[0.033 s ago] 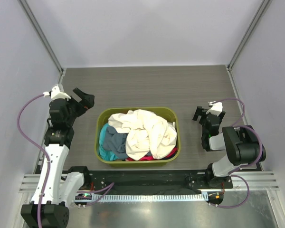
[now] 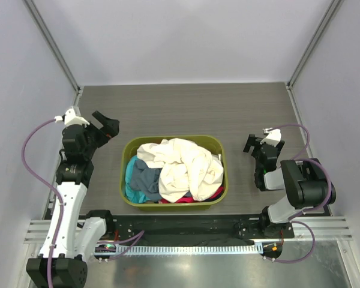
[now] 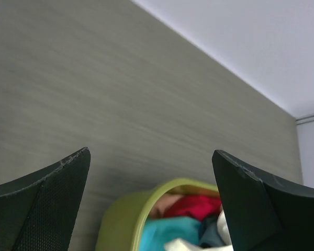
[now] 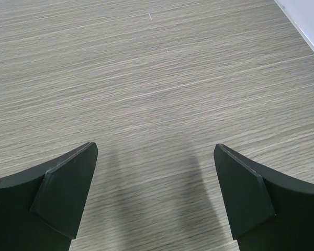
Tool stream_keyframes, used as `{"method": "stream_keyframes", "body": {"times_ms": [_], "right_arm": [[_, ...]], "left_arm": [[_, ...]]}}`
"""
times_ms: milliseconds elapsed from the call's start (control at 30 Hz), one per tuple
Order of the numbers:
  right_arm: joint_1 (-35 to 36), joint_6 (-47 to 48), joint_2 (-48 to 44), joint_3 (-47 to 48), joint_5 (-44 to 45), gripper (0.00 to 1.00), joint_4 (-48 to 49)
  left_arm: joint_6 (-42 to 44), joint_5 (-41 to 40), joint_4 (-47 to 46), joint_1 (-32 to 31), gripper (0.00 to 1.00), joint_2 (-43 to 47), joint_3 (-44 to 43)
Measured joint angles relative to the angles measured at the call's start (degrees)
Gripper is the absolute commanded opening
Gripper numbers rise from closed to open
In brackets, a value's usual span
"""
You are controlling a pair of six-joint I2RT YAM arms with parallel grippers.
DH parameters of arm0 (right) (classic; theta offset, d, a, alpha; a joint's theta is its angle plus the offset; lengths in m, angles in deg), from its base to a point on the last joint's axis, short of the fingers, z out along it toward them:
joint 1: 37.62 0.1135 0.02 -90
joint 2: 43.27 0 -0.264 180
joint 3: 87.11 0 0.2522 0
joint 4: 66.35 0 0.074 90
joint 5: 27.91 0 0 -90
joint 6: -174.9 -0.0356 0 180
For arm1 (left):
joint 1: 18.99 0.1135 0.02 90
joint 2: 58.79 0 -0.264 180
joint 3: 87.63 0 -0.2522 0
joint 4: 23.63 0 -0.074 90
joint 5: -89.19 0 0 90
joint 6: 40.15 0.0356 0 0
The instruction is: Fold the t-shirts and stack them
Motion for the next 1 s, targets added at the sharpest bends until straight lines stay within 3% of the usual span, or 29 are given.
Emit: {"method": "stream_keyframes", "body": {"times_ms": [300,467,800,1000], "right_arm": [[0.0,0.0,0.02,0.0,0.0,1.0,-0.02],[0.0,0.0,0.0,0.0,0.0,1.0,0.0],[0.0,0.0,0.02,0.0,0.0,1.0,0.0],[0.0,0.0,0.0,0.0,0.0,1.0,0.0]], "left_arm": [[-0.2,2.25,16.55,0.04,1.0,-1.01,-7.26],[2.78,2.62,23.74,-1.14,0.95,-3.02,-11.43],[4.59,2.19,31.85,-21.97,0.92,-5.49,-11.65],[4.22,-0.09,30.69,-28.85,0.9,-11.32,-11.98]]}}
